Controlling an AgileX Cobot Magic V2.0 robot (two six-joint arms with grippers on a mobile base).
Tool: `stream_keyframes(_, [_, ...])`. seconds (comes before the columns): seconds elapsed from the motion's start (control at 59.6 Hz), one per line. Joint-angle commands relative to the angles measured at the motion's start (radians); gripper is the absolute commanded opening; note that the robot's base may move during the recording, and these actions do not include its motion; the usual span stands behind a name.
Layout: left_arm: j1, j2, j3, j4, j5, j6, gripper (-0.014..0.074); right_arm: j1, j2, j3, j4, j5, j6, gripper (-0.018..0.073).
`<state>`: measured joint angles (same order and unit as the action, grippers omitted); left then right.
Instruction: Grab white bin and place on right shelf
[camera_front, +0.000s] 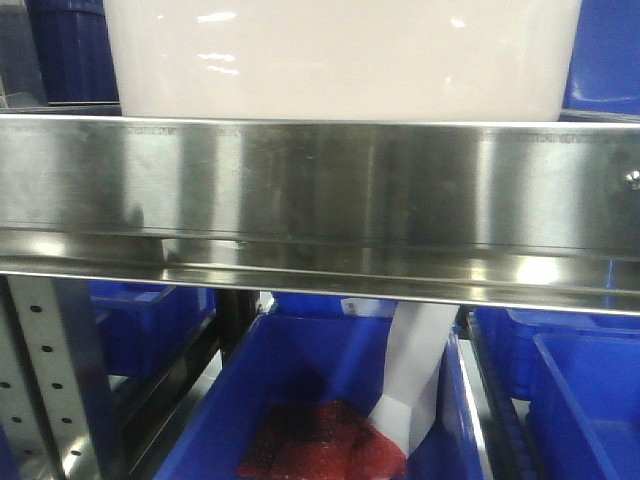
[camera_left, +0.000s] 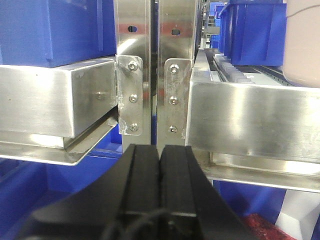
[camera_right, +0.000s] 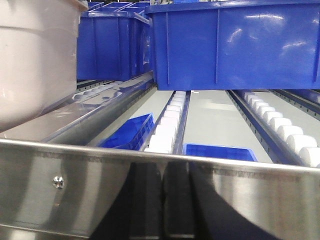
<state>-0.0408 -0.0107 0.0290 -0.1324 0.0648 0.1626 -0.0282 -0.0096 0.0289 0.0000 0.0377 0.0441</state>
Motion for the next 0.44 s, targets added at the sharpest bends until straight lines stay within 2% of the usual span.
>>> stream_keyframes(0.0, [-0.003,-0.010,0.010,-0.006,-0.093,-0.005,-0.0118,0.000,-0.020,-0.003,0.000,-0.077,-0.005,0.0075])
stream_keyframes(0.419, [-0.003,-0.010,0.010,-0.006,-0.093,-0.005,-0.0118,0.000,-0.020,-0.003,0.000,-0.077,-0.005,0.0075])
